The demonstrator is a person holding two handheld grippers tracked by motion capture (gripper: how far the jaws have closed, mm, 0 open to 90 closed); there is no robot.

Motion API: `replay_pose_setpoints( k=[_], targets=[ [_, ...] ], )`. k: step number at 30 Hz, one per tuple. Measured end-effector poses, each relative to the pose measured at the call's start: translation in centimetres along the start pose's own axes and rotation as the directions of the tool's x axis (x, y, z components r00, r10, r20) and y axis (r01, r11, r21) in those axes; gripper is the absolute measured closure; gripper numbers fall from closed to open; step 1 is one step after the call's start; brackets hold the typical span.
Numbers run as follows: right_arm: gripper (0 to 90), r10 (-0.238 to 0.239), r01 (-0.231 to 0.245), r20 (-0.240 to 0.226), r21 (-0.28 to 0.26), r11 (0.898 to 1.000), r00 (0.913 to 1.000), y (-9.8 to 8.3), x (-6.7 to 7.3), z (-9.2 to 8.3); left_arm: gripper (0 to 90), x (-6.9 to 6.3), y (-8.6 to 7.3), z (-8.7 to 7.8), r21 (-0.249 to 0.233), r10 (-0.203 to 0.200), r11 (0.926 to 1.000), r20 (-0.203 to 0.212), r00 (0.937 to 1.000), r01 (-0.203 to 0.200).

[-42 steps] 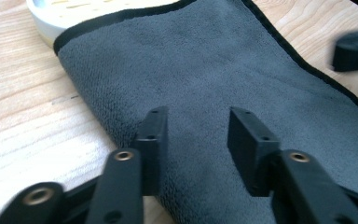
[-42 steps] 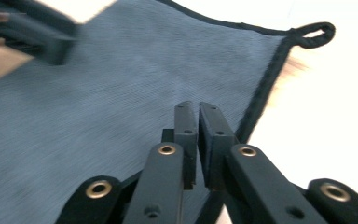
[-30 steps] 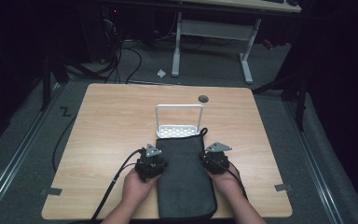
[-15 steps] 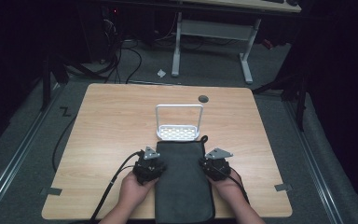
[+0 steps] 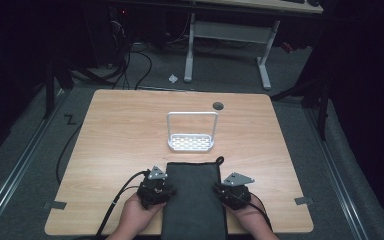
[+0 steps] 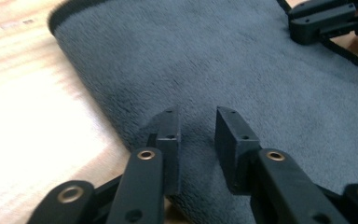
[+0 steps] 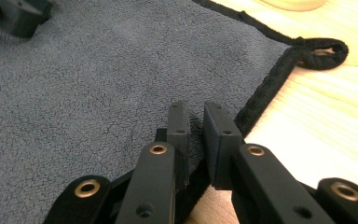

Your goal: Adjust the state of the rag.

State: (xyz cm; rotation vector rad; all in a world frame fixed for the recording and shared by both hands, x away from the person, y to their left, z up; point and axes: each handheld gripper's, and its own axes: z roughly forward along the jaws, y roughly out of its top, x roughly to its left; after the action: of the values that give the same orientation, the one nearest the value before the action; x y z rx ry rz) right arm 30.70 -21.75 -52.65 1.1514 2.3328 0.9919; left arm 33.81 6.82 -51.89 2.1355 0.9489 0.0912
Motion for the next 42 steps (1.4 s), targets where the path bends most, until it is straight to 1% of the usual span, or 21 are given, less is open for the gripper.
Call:
replay_pose_setpoints(
  k=[2,4,5,7,12,14,16,19,23,26,28,29,32,34,36,37,39,41,42],
  targets=[
    [81.7,0.004,-0.004,-0.006,-0.004,1.000,1.0000,0.0,-0.1,0.0,68.6,0.4,0.4,-0.2,-0.021,0.000,0.9998,-0.021,0.9998,0.000],
    [81.7,0.002,-0.002,-0.005,-0.006,1.000,1.0000,-0.1,-0.1,0.0,66.3,0.9,0.7,-0.4,-0.045,-0.018,0.9989,-0.038,0.9991,0.016],
    [81.7,-0.001,0.001,-0.004,-0.007,1.000,1.0000,-0.1,-0.1,0.0,65.4,1.2,0.9,-0.5,-0.062,-0.033,0.9976,-0.046,0.9984,0.030],
    [81.7,0.001,-0.001,-0.002,-0.007,1.000,1.0000,-0.1,0.0,0.0,63.5,1.8,1.1,-0.8,-0.087,-0.051,0.9951,-0.064,0.9966,0.045],
    [81.7,-0.002,0.002,0.002,-0.013,1.000,1.0000,-0.1,0.0,0.1,63.1,2.7,1.7,-1.3,-0.116,-0.074,0.9913,-0.095,0.9928,0.063],
    [81.7,-0.005,0.005,0.004,-0.013,1.000,1.0000,-0.1,0.0,0.1,61.1,3.0,2.0,-1.2,-0.121,-0.077,0.9906,-0.109,0.9910,0.064],
    [81.7,-0.003,0.003,0.002,-0.013,1.000,1.0000,-0.1,0.0,0.1,57.5,3.5,2.2,-1.0,-0.121,-0.088,0.9899,-0.115,0.9895,0.074],
    [81.7,-0.006,0.007,0.002,-0.012,1.000,1.0000,-0.1,0.0,0.1,50.2,4.2,2.4,-0.2,-0.129,-0.115,0.9866,-0.119,0.9863,0.099],
    [81.7,-0.007,0.007,0.002,-0.012,1.000,1.0000,-0.1,0.0,0.1,43.8,4.9,2.7,1.1,-0.129,-0.166,0.9795,-0.085,0.9824,0.155],
    [81.7,-0.008,0.008,0.003,-0.013,1.000,1.0000,-0.1,0.0,0.1,43.0,4.6,2.7,1.9,-0.113,-0.176,0.9794,-0.073,0.9817,0.167],
    [81.7,-0.010,0.010,0.003,-0.013,1.000,0.9999,-0.1,0.0,0.1,44.1,4.4,2.6,2.4,-0.100,-0.178,0.9803,-0.081,0.9806,0.170],
    [81.7,-0.011,0.011,0.003,-0.014,1.000,0.9999,-0.1,0.0,0.1,46.2,4.3,2.5,2.5,-0.102,-0.178,0.9802,-0.081,0.9806,0.170],
    [81.7,-0.011,0.011,0.001,-0.013,1.000,0.9999,-0.1,0.0,0.1,56.5,4.2,2.5,2.6,-0.105,-0.182,0.9792,-0.078,0.9802,0.174],
    [81.6,-0.013,0.013,0.004,-0.013,1.000,0.9999,-0.1,0.0,0.1,64.7,4.1,2.3,2.7,-0.114,-0.170,0.9804,-0.076,0.9826,0.161],
    [81.6,-0.013,0.013,0.005,-0.011,1.000,0.9999,-0.1,0.0,0.1,71.7,4.1,2.0,2.8,-0.126,-0.142,0.9832,-0.075,0.9869,0.132],
    [81.6,-0.013,0.013,0.005,-0.011,1.000,0.9999,-0.1,0.0,0.1,76.2,4.1,1.8,2.9,-0.137,-0.140,0.9821,-0.071,0.9876,0.130],
    [81.6,-0.009,0.009,0.002,-0.013,1.000,1.0000,-0.1,0.0,0.1,79.1,4.1,1.7,2.9,-0.144,-0.146,0.9803,-0.064,0.9873,0.135],
    [80.4,0.002,-0.002,-0.003,-0.012,1.000,1.0000,-0.1,0.0,0.1,79.2,4.0,1.6,2.9,-0.147,-0.139,0.9810,-0.071,0.9878,0.127],
    [78.9,0.008,-0.008,-0.006,-0.017,1.000,0.9999,0.0,-0.1,0.1,79.2,4.0,1.6,2.9,-0.148,-0.141,0.9803,-0.069,0.9875,0.130]
  ],
)
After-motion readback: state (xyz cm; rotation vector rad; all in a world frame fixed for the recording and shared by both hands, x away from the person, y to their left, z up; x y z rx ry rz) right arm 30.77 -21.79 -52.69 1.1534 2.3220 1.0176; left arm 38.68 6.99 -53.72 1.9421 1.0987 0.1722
